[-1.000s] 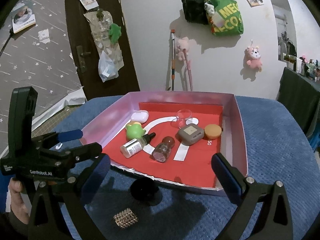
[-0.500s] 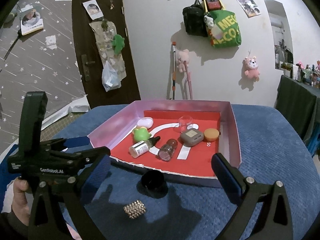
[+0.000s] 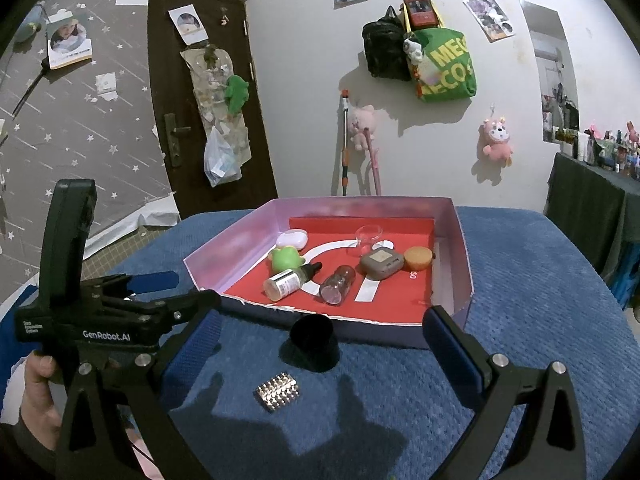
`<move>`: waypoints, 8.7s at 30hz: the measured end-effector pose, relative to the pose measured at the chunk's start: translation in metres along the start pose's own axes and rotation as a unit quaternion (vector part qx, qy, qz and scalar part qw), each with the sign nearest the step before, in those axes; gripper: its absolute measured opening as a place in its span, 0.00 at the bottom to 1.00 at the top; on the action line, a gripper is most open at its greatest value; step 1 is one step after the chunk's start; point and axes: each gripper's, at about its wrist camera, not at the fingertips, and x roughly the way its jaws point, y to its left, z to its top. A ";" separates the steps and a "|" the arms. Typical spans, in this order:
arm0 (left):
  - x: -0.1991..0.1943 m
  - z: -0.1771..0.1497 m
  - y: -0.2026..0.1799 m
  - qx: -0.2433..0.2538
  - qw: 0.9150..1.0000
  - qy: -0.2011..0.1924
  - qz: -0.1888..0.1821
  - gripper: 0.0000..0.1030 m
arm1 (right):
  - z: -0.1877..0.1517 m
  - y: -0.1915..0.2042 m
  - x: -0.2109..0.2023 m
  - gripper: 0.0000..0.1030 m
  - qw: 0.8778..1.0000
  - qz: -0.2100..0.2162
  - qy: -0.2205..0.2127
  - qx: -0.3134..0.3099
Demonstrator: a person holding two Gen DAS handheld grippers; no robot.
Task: Organize rigid objects
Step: 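Move left tool to the silver studded cylinder while right tool approaches the black cup, then grasp the studded cylinder with left tool while right tool grasps the black cup, then carry the studded cylinder with left tool while right tool carries the black cup into the tray, then lower and release the studded cylinder with left tool while right tool releases the black cup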
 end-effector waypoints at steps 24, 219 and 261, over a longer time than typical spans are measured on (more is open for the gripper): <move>0.014 -0.028 -0.027 0.031 0.998 0.046 -0.029 1.00 | -0.036 -0.013 0.007 1.00 0.997 -0.047 0.064 0.005; 0.115 0.037 0.007 -0.021 0.988 0.116 -0.101 0.23 | 0.026 -0.051 0.127 0.37 0.988 0.002 0.146 0.042; 0.123 0.040 0.007 -0.019 0.988 0.118 -0.101 0.23 | 0.027 -0.052 0.134 0.38 0.988 0.000 0.148 0.039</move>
